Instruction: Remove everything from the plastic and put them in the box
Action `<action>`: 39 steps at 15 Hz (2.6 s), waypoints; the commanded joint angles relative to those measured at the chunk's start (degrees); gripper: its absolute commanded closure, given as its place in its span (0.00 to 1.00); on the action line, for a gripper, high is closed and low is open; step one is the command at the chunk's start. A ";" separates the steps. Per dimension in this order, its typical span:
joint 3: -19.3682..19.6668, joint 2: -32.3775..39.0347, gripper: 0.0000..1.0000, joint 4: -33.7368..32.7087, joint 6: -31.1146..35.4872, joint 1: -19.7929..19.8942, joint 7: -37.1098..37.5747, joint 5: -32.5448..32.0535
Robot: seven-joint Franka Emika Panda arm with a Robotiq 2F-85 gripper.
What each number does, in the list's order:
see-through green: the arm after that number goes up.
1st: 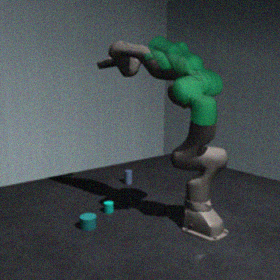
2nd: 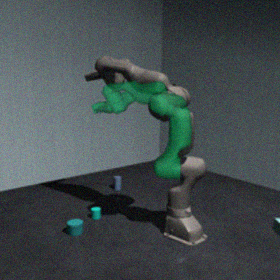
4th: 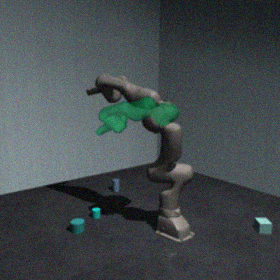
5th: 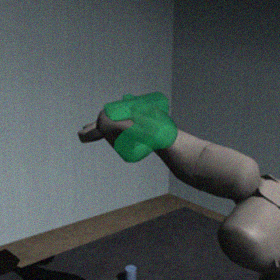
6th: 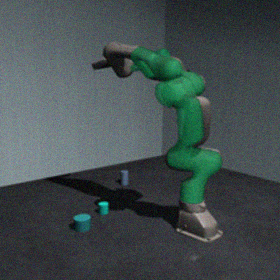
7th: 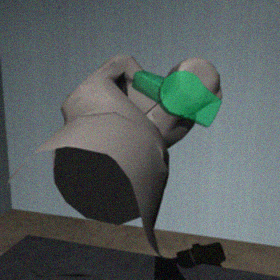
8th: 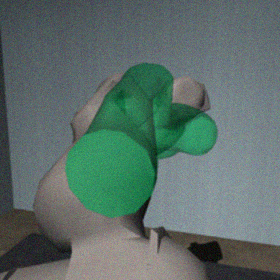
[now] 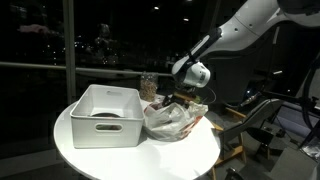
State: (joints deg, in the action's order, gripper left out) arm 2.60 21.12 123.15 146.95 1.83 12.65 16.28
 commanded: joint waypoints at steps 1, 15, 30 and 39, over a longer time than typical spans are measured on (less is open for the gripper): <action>1.00 2.12 0.00 -0.37 5.73 -0.72 3.27 -1.24; 6.70 3.15 0.99 0.85 9.57 -7.45 15.13 -7.92; 7.07 -13.63 0.99 -0.27 -9.47 -8.52 23.82 -22.76; 0.01 -30.25 0.99 -3.83 -12.22 -4.54 24.21 -25.82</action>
State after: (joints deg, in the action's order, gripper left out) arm 5.78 -3.82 120.31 135.75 -4.79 35.19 -6.86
